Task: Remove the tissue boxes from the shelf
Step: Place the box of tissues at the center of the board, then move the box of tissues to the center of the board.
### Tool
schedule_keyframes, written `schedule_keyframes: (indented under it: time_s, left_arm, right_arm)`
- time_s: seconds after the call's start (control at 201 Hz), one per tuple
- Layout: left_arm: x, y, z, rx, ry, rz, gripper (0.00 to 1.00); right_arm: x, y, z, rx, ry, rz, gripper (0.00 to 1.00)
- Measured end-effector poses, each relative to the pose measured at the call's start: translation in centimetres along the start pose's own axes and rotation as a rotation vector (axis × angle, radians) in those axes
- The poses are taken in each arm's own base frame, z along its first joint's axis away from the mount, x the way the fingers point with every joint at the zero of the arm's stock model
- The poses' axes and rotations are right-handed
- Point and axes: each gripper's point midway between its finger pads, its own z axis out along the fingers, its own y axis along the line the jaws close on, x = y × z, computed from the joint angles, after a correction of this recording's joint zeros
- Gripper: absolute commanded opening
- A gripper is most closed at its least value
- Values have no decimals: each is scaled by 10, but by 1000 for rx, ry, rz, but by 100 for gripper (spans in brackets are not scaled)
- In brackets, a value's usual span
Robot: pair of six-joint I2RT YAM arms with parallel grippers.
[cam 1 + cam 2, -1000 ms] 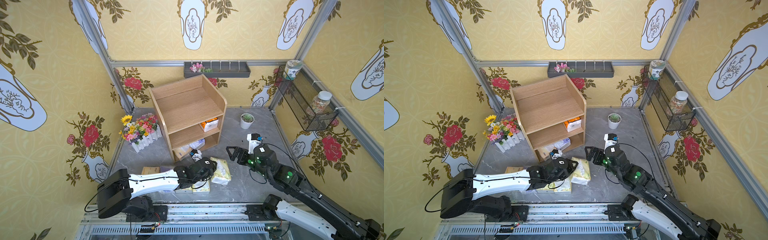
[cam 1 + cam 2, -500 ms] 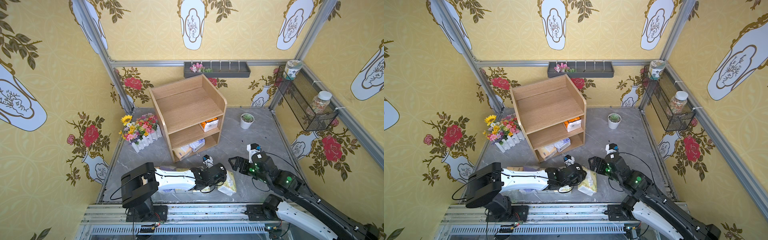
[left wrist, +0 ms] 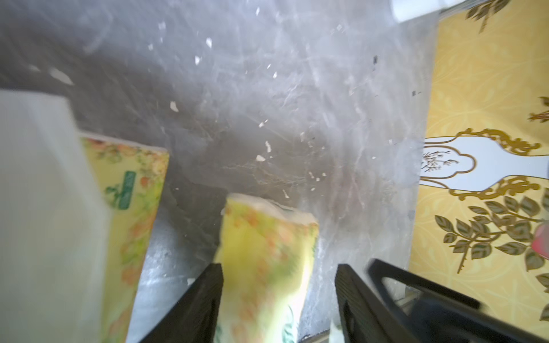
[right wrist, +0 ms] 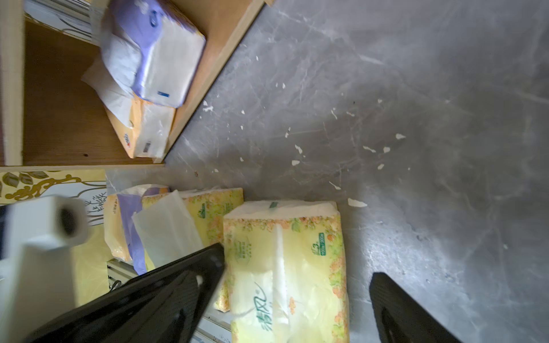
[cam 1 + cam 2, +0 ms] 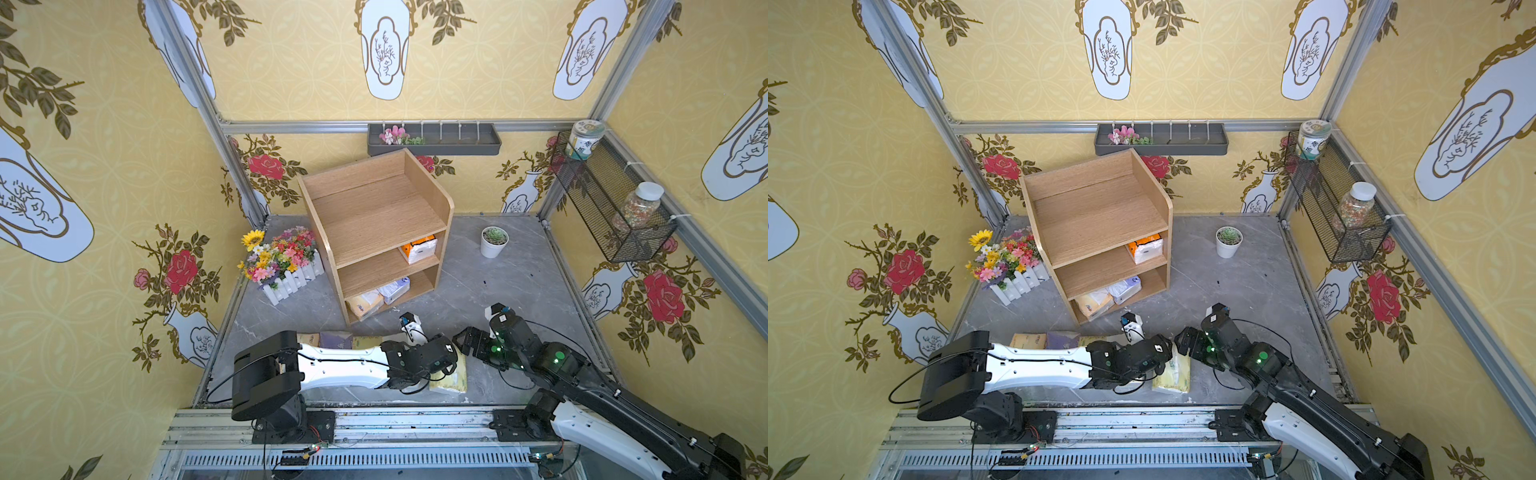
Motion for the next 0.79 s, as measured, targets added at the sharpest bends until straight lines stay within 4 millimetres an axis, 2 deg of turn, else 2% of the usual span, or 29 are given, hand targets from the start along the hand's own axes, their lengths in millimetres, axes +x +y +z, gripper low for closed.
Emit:
schedule_keyframes:
  time_s: [0.125,0.394,0.618,0.793]
  left_arm:
    - [-17,5,-21,-21,-84,-38,65]
    - [-57,21,-55,22,-215,-122,63]
    - [-70,30,-62,65,-269,-165,63]
    - [-76,33,-67,87,-286,-211,62]
  right_arm:
    - [13,-7,5,19,64,25,92]
    - [44,-9,16,22,235,32,71]
    - [56,-18,38,54,285,21,53]
    - [55,-20,53,26,256,51,47]
